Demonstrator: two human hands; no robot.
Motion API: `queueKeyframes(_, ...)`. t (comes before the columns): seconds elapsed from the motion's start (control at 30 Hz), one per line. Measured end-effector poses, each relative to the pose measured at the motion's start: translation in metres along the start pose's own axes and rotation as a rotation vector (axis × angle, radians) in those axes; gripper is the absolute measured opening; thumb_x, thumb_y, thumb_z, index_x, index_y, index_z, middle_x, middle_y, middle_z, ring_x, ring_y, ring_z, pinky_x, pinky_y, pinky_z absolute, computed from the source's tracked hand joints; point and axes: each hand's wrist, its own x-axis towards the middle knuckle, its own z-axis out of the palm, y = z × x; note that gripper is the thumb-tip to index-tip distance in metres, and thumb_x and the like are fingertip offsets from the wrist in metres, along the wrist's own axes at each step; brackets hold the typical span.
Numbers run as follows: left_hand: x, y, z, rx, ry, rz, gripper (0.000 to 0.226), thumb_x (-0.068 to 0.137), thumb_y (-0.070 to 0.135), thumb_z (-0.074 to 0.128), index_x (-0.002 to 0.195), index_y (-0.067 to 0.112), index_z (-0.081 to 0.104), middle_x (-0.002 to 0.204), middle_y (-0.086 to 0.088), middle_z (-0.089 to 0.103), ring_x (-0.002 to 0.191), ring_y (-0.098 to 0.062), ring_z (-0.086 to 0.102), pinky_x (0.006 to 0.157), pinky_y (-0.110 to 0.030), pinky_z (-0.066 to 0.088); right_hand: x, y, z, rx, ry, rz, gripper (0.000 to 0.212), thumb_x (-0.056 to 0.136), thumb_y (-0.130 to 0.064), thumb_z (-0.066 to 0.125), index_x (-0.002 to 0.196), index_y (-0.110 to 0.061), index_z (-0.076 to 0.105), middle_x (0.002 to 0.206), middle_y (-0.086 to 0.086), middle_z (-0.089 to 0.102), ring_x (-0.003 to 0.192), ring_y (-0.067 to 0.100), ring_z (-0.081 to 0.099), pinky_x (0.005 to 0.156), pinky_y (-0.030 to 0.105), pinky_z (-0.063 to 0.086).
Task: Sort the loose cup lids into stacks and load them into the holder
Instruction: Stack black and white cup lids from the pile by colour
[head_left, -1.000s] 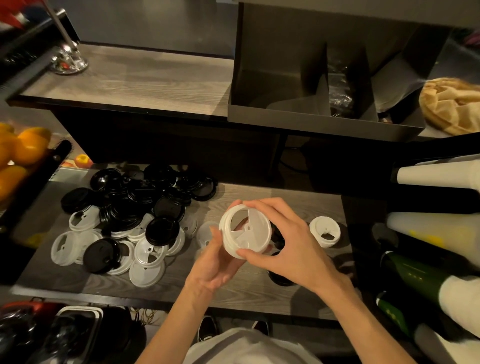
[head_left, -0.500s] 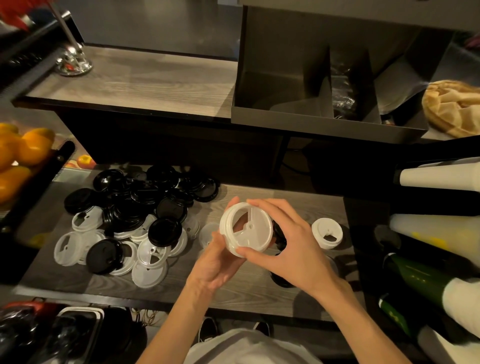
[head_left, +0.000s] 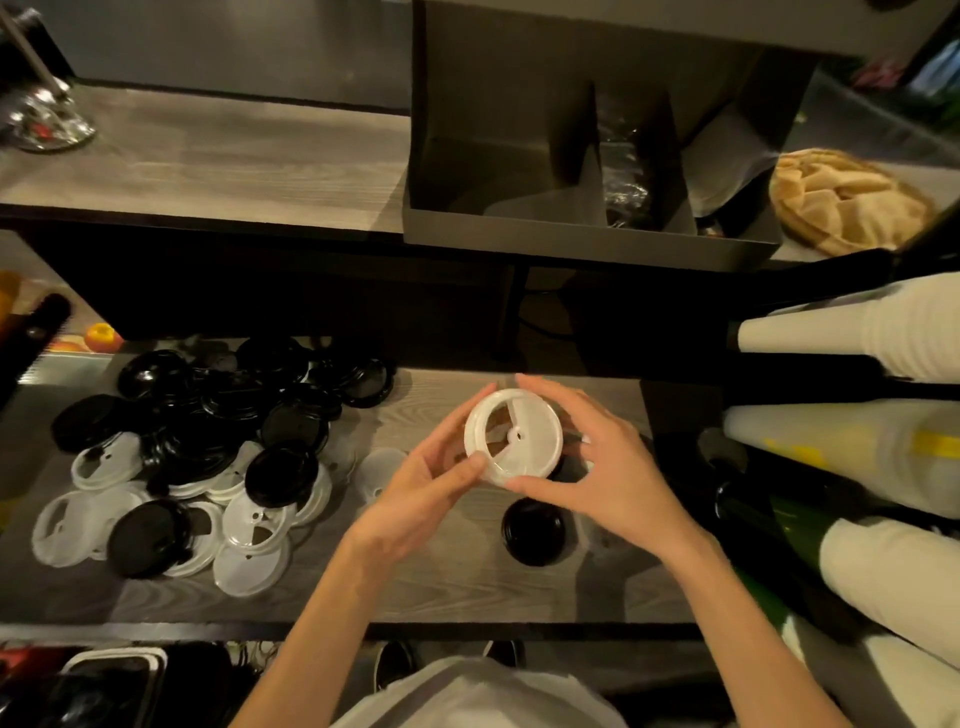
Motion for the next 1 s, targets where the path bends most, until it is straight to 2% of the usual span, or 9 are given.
queueKeyframes(0.07,0.012,0.000,0.006,0.039,0.073,-0.037,0.046,0.100,0.022,0.055,0.145,0.016,0.051,0.139,-0.009,0.064,0.128,-0.030,0.060,0.102,-0.038,0.054,-0.003,0.012,-0.015,-0.059,-0.065,0.049,0.093,0.075,-0.037,0.092,0.151,-0.044,0.039,0.144,-0.030,0.051,0.132,-0.008,0.049,0.104,0.017,0.048)
queueKeyframes(0.13,0.026,-0.003,0.017,0.071,0.123,-0.089,0.040,0.097,0.027,0.060,0.133,0.010,0.062,0.124,-0.013,0.072,0.114,-0.032,0.068,0.090,-0.038,0.058,-0.005,0.026,-0.028,-0.166,-0.105,0.068,0.092,0.076,-0.038,0.091,0.150,-0.046,0.038,0.145,-0.030,0.049,0.134,-0.007,0.046,0.110,0.028,0.047)
queueKeyframes(0.27,0.057,-0.017,0.038,0.088,0.125,-0.160,0.035,0.098,0.019,0.063,0.127,0.001,0.060,0.113,-0.016,0.075,0.106,-0.030,0.072,0.087,-0.042,0.060,-0.010,0.055,-0.048,-0.300,-0.039,0.091,0.087,0.082,-0.027,0.087,0.152,-0.047,0.039,0.151,-0.025,0.036,0.142,0.001,0.038,0.117,0.037,0.042)
queueKeyframes(0.43,0.094,-0.036,0.062,0.073,0.122,-0.262,0.020,0.097,0.016,0.067,0.112,0.005,0.060,0.114,-0.022,0.072,0.104,-0.030,0.071,0.087,-0.045,0.061,-0.014,0.084,-0.062,-0.180,0.021,0.210,0.092,0.087,0.001,0.077,0.147,-0.060,0.041,0.146,-0.027,0.041,0.137,0.006,0.047,0.096,0.037,0.060)
queueKeyframes(0.57,0.107,-0.042,0.072,0.053,0.078,-0.294,0.037,0.095,0.024,0.070,0.127,0.010,0.058,0.112,-0.015,0.075,0.107,-0.032,0.071,0.092,-0.051,0.058,-0.016,0.100,-0.069,-0.284,0.033,0.213,0.097,0.086,0.006,0.075,0.147,-0.061,0.041,0.147,-0.025,0.038,0.137,0.007,0.046,0.095,0.031,0.060)
queueKeyframes(0.7,0.119,-0.053,0.077,0.131,0.117,-0.344,0.036,0.095,0.019,0.070,0.125,0.005,0.058,0.110,-0.016,0.076,0.101,-0.030,0.074,0.090,-0.045,0.061,-0.016,0.109,-0.072,-0.338,-0.041,0.236,0.101,0.081,-0.007,0.085,0.153,-0.055,0.034,0.152,-0.018,0.031,0.140,0.006,0.039,0.110,0.028,0.048)
queueKeyframes(0.83,0.134,-0.072,0.075,0.025,0.193,-0.461,0.036,0.092,0.017,0.074,0.122,0.003,0.062,0.111,-0.020,0.075,0.097,-0.031,0.074,0.085,-0.040,0.060,-0.014,0.116,-0.064,-0.240,0.152,0.346,0.104,0.071,-0.036,0.094,0.156,-0.040,0.034,0.145,-0.014,0.031,0.127,-0.003,0.035,0.098,0.011,0.036)
queueKeyframes(0.9,0.139,-0.081,0.078,0.023,0.217,-0.520,0.040,0.088,0.018,0.079,0.120,0.001,0.063,0.112,-0.020,0.075,0.094,-0.034,0.072,0.087,-0.044,0.054,-0.011,0.123,-0.058,-0.253,0.176,0.370,0.099,0.073,-0.033,0.093,0.154,-0.036,0.036,0.147,-0.007,0.029,0.129,0.004,0.038,0.099,0.017,0.039)
queueKeyframes(1.0,0.147,-0.096,0.081,0.006,0.242,-0.551,0.037,0.084,0.015,0.082,0.111,0.000,0.061,0.104,-0.019,0.074,0.095,-0.035,0.067,0.100,-0.052,0.048,-0.005,0.142,-0.053,-0.309,0.176,0.406,0.090,0.077,-0.024,0.090,0.151,-0.031,0.041,0.145,0.003,0.031,0.134,0.021,0.046,0.096,0.023,0.044)
